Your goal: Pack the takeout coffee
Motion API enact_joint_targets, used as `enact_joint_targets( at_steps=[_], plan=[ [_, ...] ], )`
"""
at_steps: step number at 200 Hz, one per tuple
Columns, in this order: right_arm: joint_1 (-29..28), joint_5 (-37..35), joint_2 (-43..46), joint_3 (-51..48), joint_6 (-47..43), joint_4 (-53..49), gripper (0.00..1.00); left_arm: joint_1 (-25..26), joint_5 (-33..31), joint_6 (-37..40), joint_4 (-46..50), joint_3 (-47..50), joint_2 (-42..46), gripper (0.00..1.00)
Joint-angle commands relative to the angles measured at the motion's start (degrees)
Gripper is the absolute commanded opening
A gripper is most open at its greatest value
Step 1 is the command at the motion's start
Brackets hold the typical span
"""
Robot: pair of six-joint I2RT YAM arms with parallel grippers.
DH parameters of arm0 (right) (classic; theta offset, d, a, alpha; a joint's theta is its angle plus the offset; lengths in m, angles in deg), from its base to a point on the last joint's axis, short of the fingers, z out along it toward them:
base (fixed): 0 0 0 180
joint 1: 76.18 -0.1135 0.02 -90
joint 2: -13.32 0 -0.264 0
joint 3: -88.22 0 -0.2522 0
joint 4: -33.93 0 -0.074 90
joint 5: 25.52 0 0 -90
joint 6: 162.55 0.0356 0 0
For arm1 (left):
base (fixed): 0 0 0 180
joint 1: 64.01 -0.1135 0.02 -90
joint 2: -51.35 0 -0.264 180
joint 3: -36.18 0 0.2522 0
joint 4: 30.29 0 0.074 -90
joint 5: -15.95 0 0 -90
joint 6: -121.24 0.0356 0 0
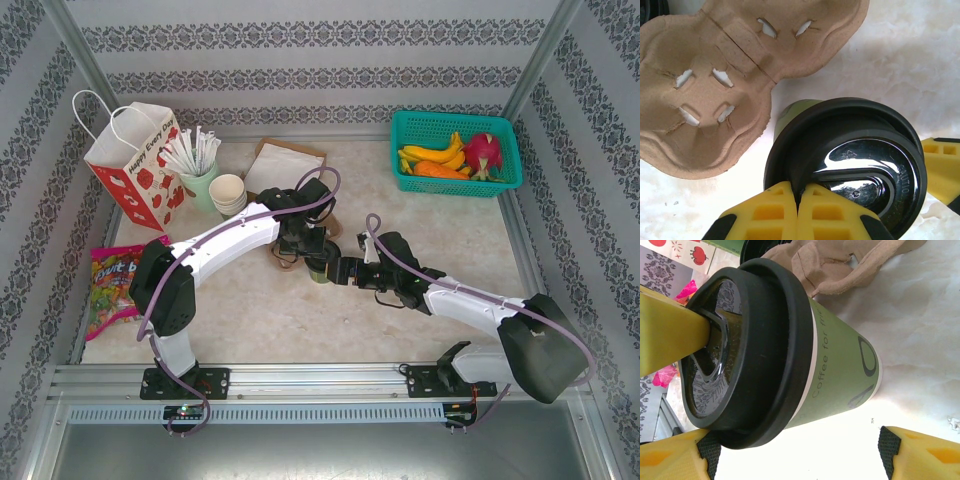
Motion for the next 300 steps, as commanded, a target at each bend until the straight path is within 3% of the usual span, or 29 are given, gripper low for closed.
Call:
enact_joint_targets(
  at_steps=[1,70,105,142,229,257,300],
  plan=[
    [1.11,-12.83,-2.14,-2.37,1.12,-11.10,0.82,0.93,1.36,1.04,3.38,3.66,-5.05,0.00],
    [6.98,-7.04,2.24,-2.49,-0.04,-12.78,0.82,0.89,0.70,1.67,4.33,2.22,-5.24,0.00],
    [7.08,-2.56,6.66,-0.35,-3.30,-12.09,0.85,0.93,1.33,1.22,4.60,-1.00,-5.07,0.15],
    [7.32,0.49,9.55,2.08,-4.85,-11.77,0.91,0.93,0.63,1.57,5.55,-4.81,-5.11,0.20],
    [7.52,4.97,3.32,9.02,1.04,-9.71,0.96,0.89,2.31,2.01,4.78,-7.69,-3.93,0.27],
    [7.42,4.61,2.29,9.44,0.73,-9.79,0.98,0.71,3.46,2.24,3.08,-7.25,-1.87,0.37],
    [7.07,4.46,2.28,9.60,-1.32,-10.18,0.98,-0.21,0.96,1.80,2.66,-6.01,0.98,0.43]
  ],
)
